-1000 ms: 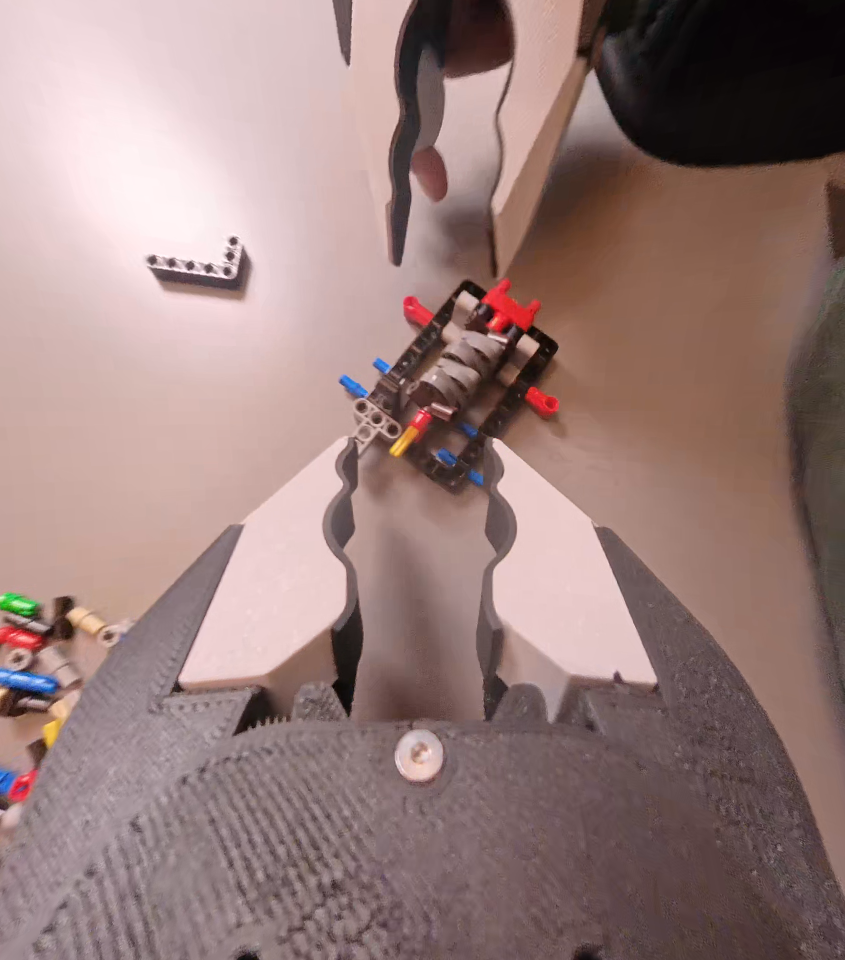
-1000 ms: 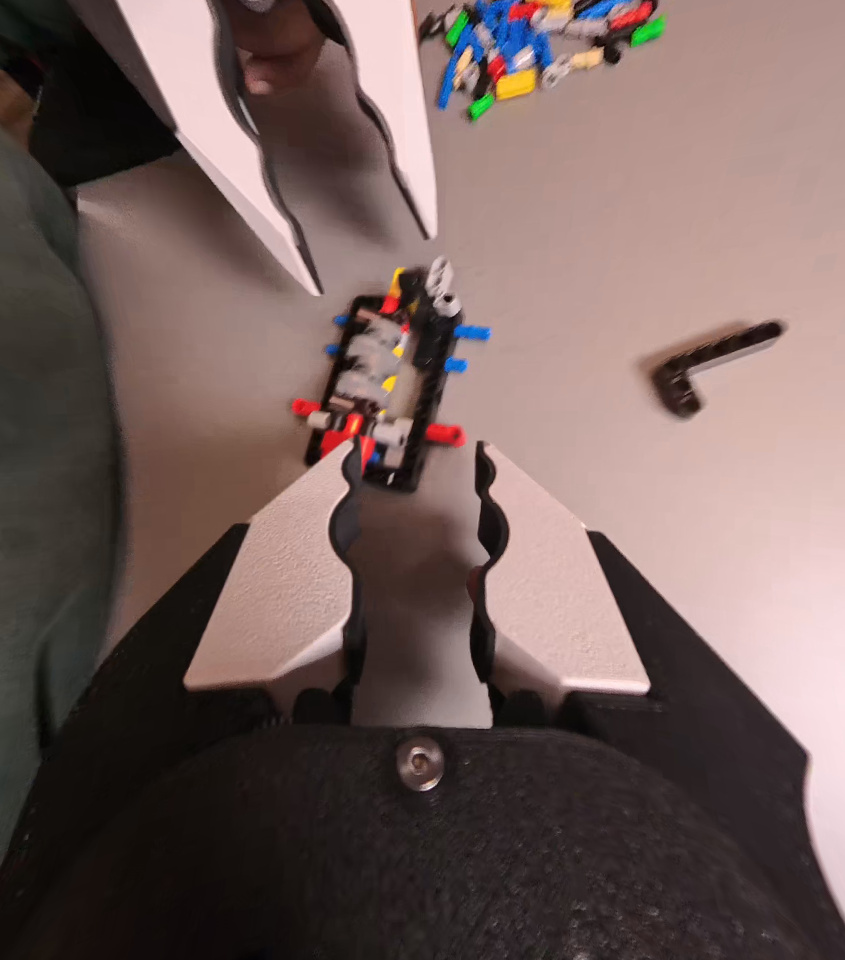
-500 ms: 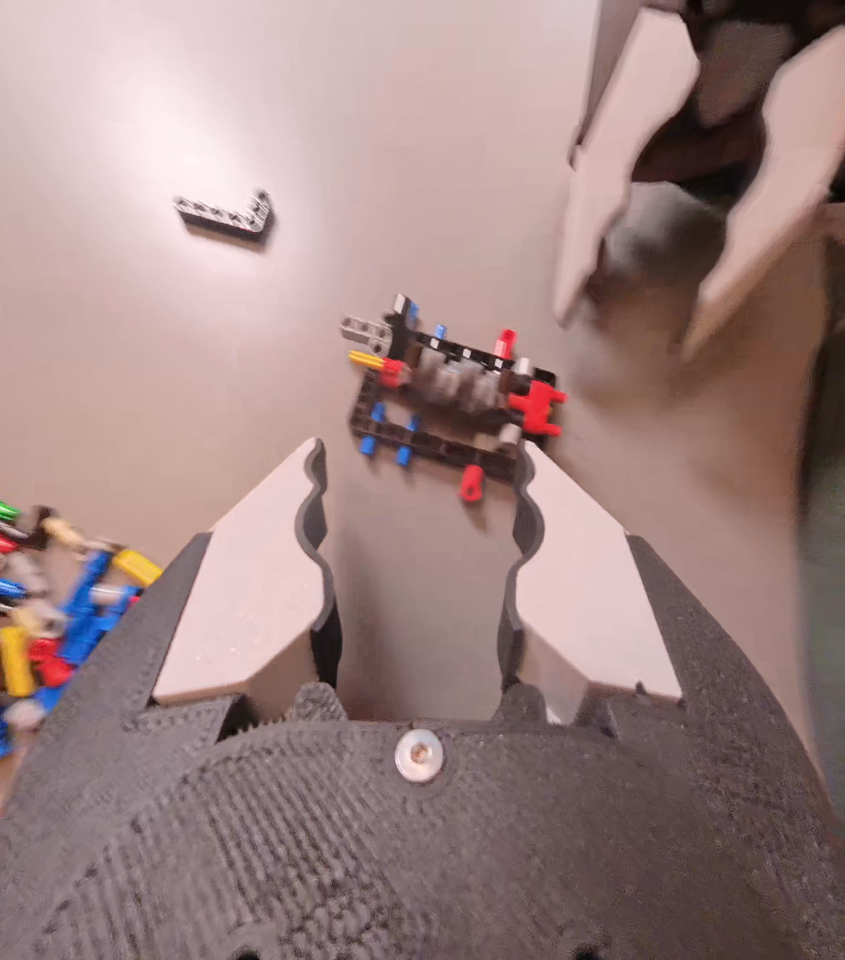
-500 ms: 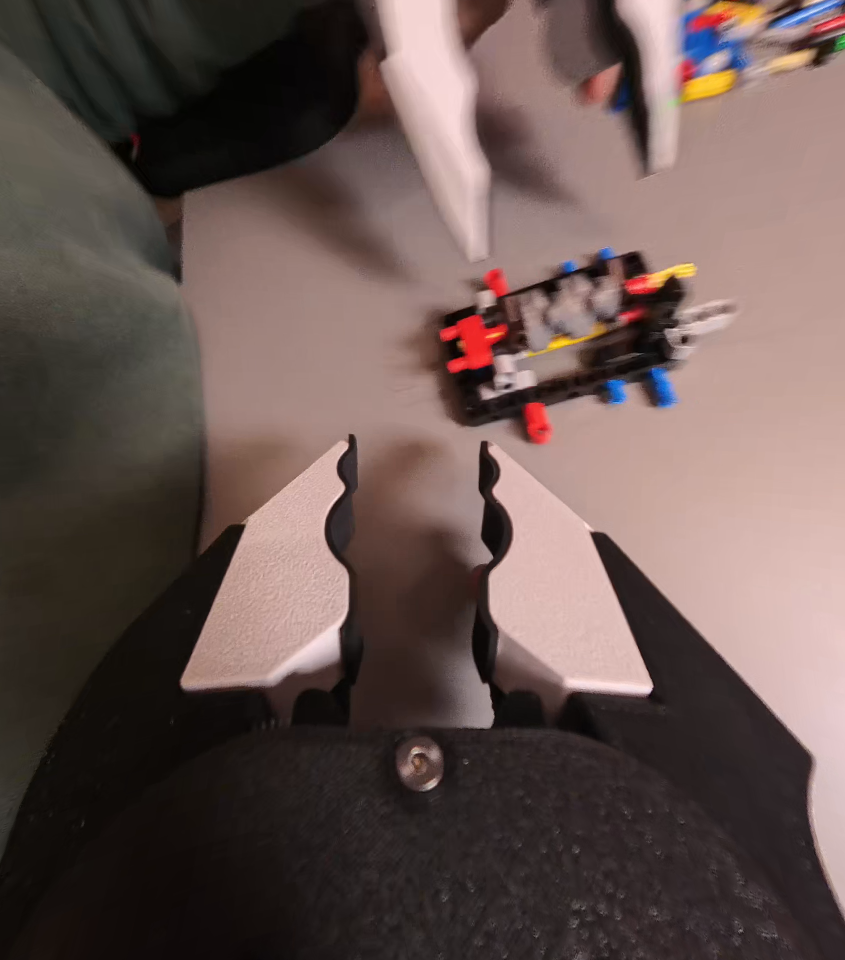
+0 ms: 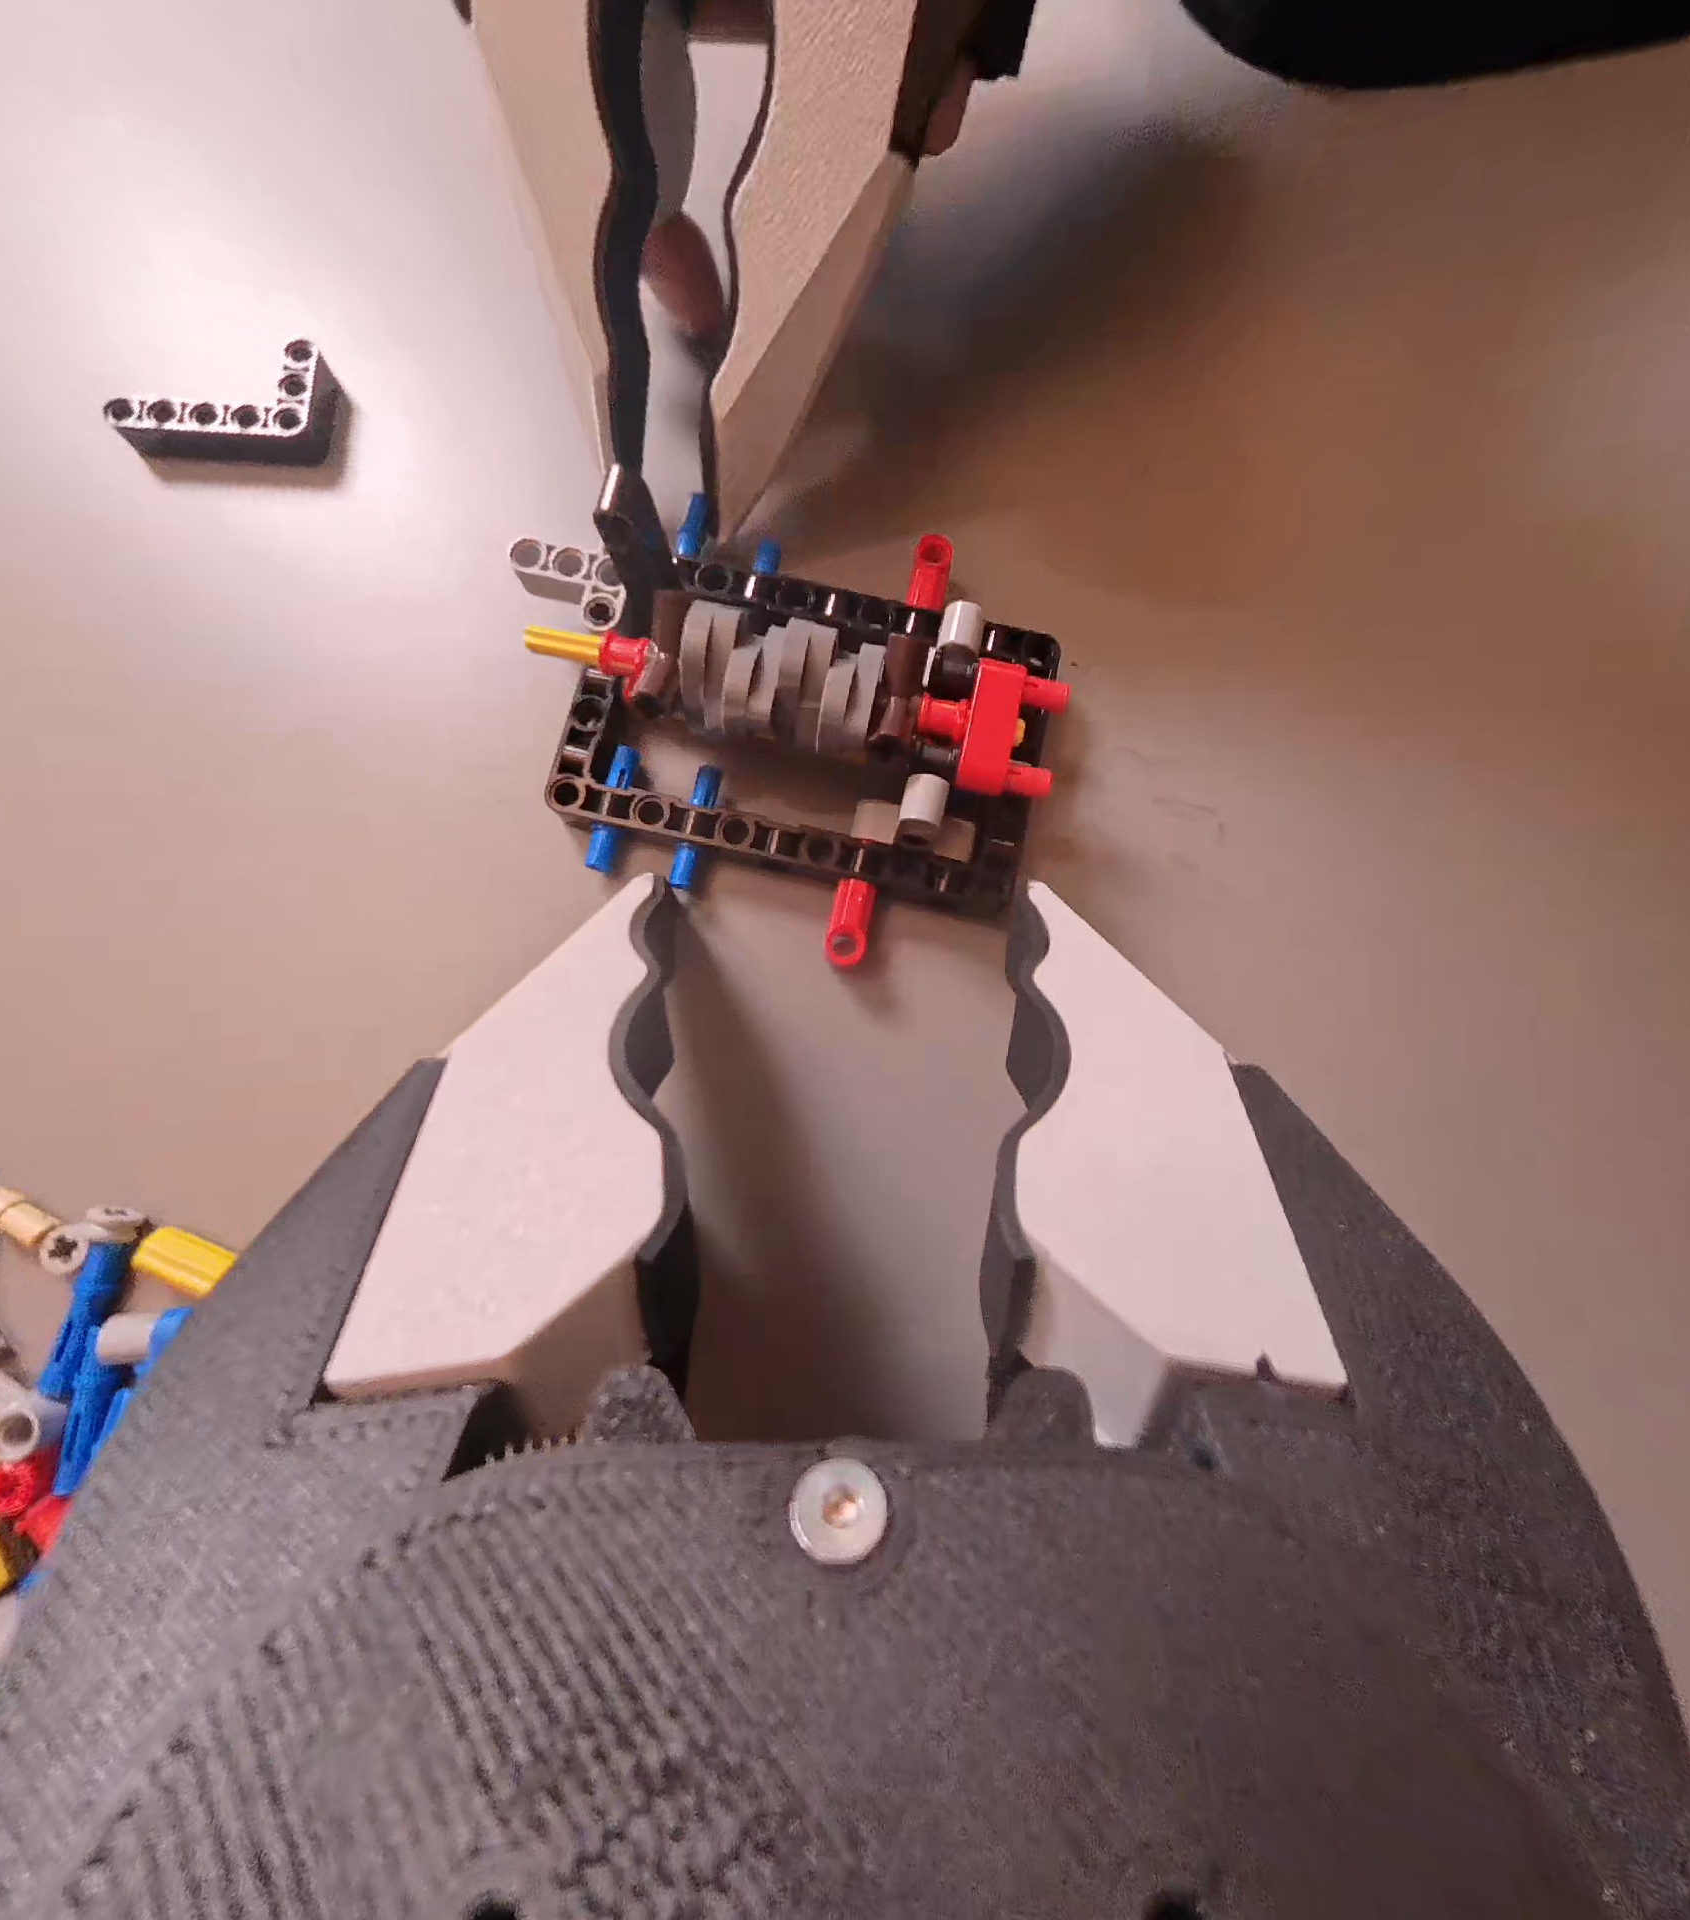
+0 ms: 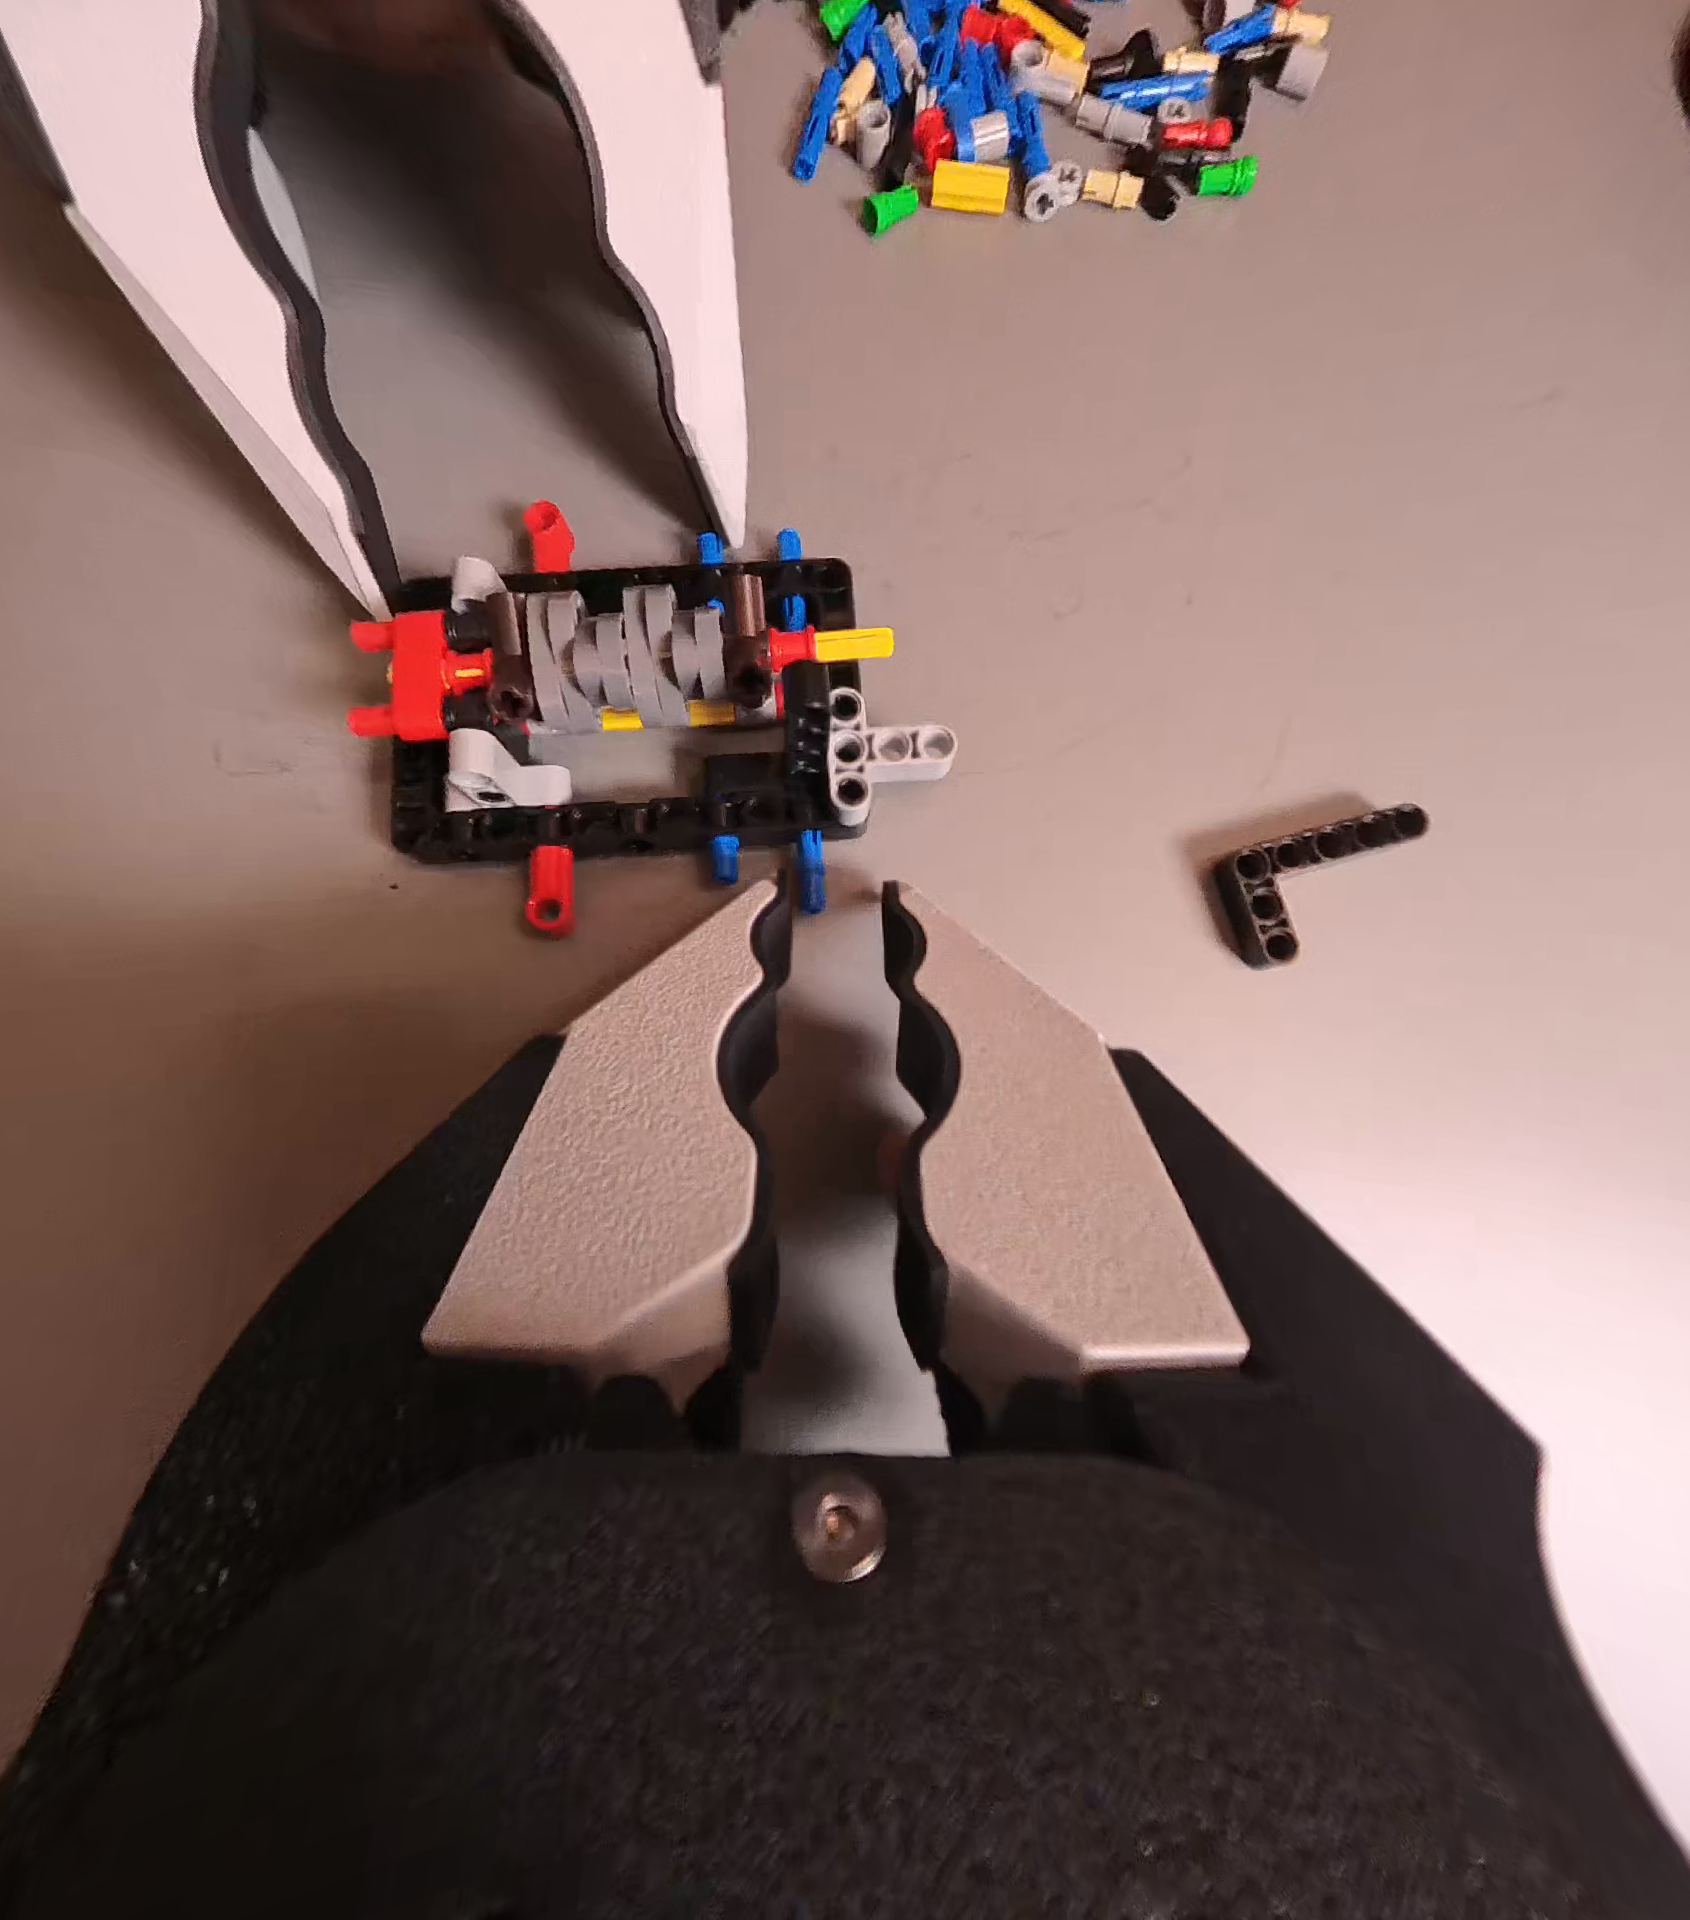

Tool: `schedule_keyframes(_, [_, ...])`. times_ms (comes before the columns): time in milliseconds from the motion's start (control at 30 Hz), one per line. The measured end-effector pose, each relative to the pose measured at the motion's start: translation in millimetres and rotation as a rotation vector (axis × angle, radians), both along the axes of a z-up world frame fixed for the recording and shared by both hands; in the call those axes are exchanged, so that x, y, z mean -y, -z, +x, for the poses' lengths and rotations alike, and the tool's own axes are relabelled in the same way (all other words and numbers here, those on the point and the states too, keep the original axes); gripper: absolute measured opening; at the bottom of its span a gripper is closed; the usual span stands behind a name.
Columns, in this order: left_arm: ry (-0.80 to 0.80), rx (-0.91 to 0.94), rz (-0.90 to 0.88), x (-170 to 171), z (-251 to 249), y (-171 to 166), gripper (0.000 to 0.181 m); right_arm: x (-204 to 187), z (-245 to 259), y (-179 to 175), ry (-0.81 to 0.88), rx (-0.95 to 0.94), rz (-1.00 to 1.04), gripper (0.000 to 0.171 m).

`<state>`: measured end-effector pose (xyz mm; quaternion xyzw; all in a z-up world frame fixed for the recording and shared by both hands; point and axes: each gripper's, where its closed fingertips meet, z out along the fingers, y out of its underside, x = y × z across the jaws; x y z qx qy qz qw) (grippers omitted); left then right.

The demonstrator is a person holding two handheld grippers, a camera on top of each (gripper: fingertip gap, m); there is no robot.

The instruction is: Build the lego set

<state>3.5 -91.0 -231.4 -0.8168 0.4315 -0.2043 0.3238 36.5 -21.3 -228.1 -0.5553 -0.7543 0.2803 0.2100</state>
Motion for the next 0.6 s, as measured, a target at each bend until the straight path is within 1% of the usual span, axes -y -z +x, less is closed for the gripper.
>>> schedule_keyframes(33, [0.018,0.014,0.003,0,-1,0,0.063,3,-1,1,-0.016,0.01,-0.001,0.012])
schedule_keyframes(67, [0.032,0.024,0.007,0,-1,0,0.063,8,-1,1,-0.036,0.017,-0.01,0.004])
schedule_keyframes(133, [0.055,0.041,0.013,-1,-3,-1,0.064,8,-2,1,-0.035,0.025,0.014,0.004])
schedule_keyframes(200, [0.045,0.04,0.026,-3,-8,-1,0.057,8,2,1,0.011,0.049,-0.011,0.003])
schedule_keyframes(333, [0.012,0.01,0.098,-4,-13,-9,0.06,9,11,-10,0.171,0.068,-0.211,0.003])
schedule_keyframes(400, [0.033,0.0,0.141,0,-7,-11,0.061,10,17,-16,0.231,0.064,-0.284,0.003])
schedule_keyframes(467, [0.04,-0.035,0.168,1,-1,-7,0.063,10,20,-22,0.308,0.057,-0.37,0.003])
schedule_keyframes(600, [0.036,-0.043,0.242,-3,14,-6,0.061,16,24,-27,0.394,0.034,-0.52,0.003])
